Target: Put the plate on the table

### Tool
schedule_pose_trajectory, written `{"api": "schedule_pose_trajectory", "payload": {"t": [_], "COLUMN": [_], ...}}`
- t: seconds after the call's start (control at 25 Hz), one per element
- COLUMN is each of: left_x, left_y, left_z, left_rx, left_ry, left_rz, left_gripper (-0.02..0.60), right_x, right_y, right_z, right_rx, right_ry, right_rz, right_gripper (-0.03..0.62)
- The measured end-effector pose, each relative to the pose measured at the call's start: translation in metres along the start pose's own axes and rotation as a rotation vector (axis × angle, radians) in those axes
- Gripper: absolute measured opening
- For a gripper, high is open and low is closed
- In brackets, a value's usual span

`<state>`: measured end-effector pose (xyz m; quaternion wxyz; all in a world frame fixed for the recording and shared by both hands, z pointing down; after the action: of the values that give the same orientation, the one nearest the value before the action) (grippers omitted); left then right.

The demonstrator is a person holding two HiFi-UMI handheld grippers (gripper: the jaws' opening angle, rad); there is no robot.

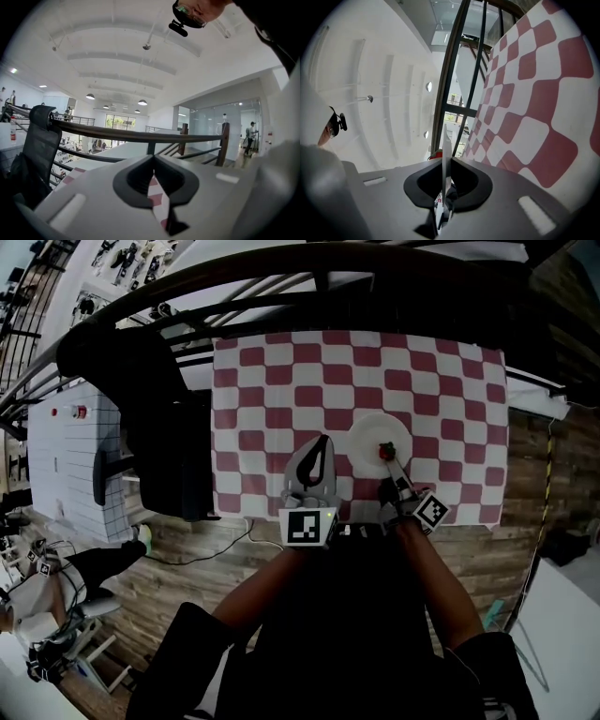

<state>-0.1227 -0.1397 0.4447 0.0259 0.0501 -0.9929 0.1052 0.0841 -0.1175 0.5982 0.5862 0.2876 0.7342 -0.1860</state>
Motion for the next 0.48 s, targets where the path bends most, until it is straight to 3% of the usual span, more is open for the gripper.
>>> {"api": "schedule_pose_trajectory", "payload": {"t": [0.12, 0.48], "left_x": [0.001, -0.001], "left_y": [-0.006, -0.01], "left_z": [-0.002, -0.009], "left_rx": [0.043, 0.072], "left_ry": [0.014, -0.013], "left_rz": [0.015, 0.02], "left_gripper": [0.009, 0.009], "right_x": [-0.018, -0.062], "right_y": [-0.003, 0.001], "right_z": [-0.002, -0.006], "right_rx": [0.007, 0.059], "right_ry": [-0.014, -0.027], "right_rz": [-0.008, -0.041], "right_gripper": [0.018, 0.018]}}
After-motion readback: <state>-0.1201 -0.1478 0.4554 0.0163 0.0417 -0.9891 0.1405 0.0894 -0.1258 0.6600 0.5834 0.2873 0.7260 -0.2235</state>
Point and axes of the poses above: the fingertips, and each gripper's own axes: y backward along the fingers, x to its left, z out of its top, the point moved 6 cm from there along y, backward along the fingers, and after that the axes turned 10 degrees about z, right-handed, at the moved point
